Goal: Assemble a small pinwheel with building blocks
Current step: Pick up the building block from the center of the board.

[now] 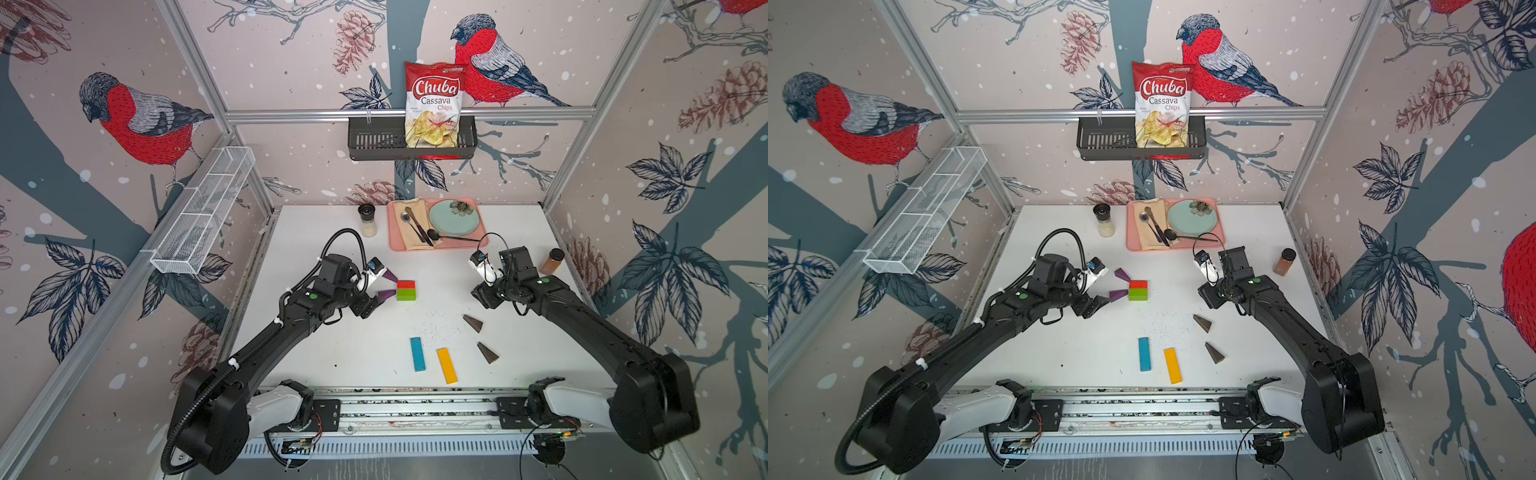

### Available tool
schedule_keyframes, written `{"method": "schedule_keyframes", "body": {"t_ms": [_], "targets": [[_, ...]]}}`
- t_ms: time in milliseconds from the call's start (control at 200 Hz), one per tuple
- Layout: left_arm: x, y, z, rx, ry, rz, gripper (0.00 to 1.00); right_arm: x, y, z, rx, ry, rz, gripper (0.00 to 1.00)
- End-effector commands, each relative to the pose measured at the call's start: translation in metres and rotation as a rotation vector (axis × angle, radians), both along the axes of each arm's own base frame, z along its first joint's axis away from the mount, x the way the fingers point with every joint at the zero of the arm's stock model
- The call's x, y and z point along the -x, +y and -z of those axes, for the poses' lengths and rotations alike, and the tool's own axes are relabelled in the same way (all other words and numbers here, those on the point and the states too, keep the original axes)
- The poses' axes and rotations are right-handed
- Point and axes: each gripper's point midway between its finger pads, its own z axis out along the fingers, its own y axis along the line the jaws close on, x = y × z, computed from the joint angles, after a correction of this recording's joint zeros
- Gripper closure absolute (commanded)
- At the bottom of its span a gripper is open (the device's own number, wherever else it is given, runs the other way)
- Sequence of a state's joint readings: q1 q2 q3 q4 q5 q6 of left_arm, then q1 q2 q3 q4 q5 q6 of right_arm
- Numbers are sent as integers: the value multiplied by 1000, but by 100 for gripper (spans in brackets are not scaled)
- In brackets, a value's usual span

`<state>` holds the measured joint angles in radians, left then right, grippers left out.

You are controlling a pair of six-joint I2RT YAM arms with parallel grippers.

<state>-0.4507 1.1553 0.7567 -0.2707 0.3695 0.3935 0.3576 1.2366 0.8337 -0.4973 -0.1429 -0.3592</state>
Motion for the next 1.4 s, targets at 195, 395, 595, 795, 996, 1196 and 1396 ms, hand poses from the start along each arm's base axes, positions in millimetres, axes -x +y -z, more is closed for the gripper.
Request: {"method": "schedule_keyframes", "body": {"t_ms": [195, 395, 595, 795, 996, 1196, 1396], "targets": [[8, -31, -31, 109, -109, 150, 1, 20, 8, 15, 18, 39, 25, 36], [13, -34, -24, 101, -96, 157, 1, 46, -7, 54, 212, 179, -132, 37], [12, -32, -20, 100, -101, 138, 1, 69, 3, 53, 166, 154, -202, 38], [13, -32, -13, 83, -87, 150, 1, 73, -4, 62, 214, 201, -173, 40], [14, -29, -12, 68, -91, 150, 1, 66, -6, 78, 266, 277, -137, 45], [18, -26, -8, 56, -81, 150, 1, 71, -1, 87, 275, 319, -166, 50], [21, -25, -8, 50, -84, 152, 1, 72, -2, 87, 282, 323, -163, 53]]}}
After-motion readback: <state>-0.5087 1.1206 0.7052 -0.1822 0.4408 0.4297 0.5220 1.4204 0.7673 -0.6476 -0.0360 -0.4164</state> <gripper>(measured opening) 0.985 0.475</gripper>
